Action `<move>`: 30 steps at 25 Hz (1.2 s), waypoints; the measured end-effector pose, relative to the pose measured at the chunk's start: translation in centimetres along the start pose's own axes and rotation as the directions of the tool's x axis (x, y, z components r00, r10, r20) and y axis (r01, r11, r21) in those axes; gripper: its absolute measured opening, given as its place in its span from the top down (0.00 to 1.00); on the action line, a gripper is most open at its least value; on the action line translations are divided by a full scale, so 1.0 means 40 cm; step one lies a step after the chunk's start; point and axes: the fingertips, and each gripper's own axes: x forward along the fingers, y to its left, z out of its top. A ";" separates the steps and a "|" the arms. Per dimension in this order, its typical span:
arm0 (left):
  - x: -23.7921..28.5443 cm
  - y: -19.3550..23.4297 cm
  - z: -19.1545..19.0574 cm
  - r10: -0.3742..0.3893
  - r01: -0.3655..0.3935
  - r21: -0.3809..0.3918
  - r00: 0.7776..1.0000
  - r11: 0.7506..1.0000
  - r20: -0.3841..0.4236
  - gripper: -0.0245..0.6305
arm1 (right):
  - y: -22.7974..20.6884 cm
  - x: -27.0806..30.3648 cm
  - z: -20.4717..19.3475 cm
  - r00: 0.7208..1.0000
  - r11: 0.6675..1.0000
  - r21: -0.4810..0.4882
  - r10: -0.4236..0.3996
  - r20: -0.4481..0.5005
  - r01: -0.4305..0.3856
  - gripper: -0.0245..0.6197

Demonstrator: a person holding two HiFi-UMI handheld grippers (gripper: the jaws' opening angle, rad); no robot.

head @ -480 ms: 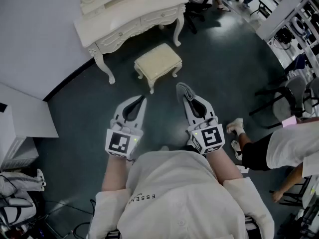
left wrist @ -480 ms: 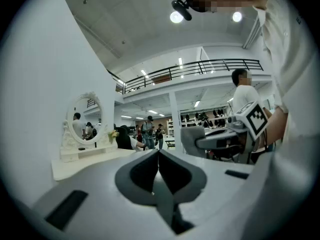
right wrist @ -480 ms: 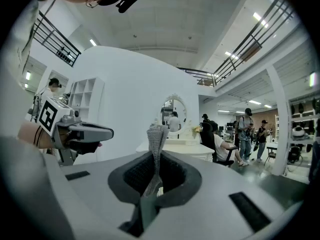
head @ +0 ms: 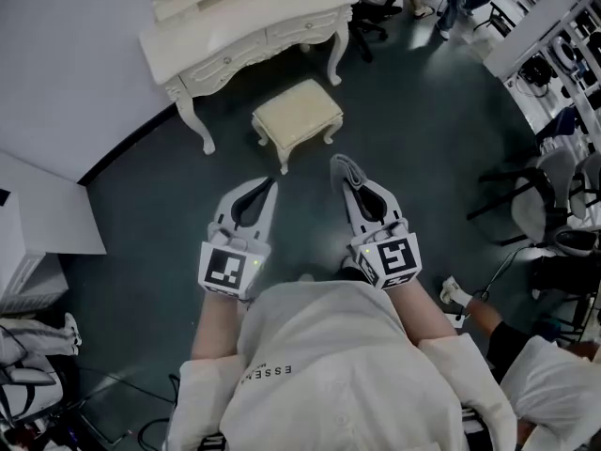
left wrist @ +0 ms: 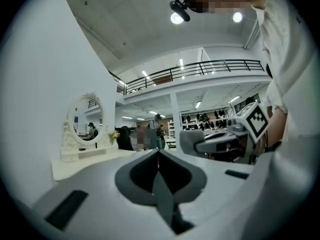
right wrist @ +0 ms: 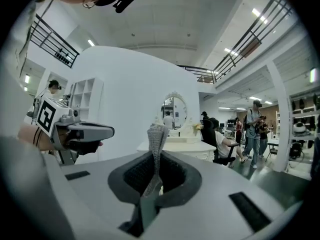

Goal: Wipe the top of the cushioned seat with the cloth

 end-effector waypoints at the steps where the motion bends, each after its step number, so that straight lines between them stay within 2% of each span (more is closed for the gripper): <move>1: 0.003 0.000 0.001 0.006 -0.006 -0.004 1.000 1.000 0.002 0.96 | -0.006 0.004 0.000 1.000 1.000 0.007 0.000 -0.001 0.000 0.92; 10: 0.079 0.054 -0.034 0.110 -0.111 -0.010 0.993 0.994 -0.032 0.96 | -0.088 0.111 -0.026 0.997 0.996 0.038 0.077 -0.006 -0.077 0.92; 17: 0.279 0.134 -0.057 0.219 -0.222 -0.049 0.974 0.974 -0.057 0.96 | -0.275 0.311 -0.053 0.985 0.984 0.066 0.167 -0.033 -0.165 0.92; 26: 0.607 0.228 -0.045 0.351 -0.354 -0.040 0.934 0.934 -0.068 0.96 | -0.555 0.598 -0.043 0.947 0.949 0.042 0.313 -0.074 -0.311 0.92; 30: 0.713 0.276 -0.072 0.421 -0.428 -0.053 0.901 0.902 -0.103 0.96 | -0.622 0.703 -0.055 0.912 0.917 0.027 0.398 -0.099 -0.397 0.92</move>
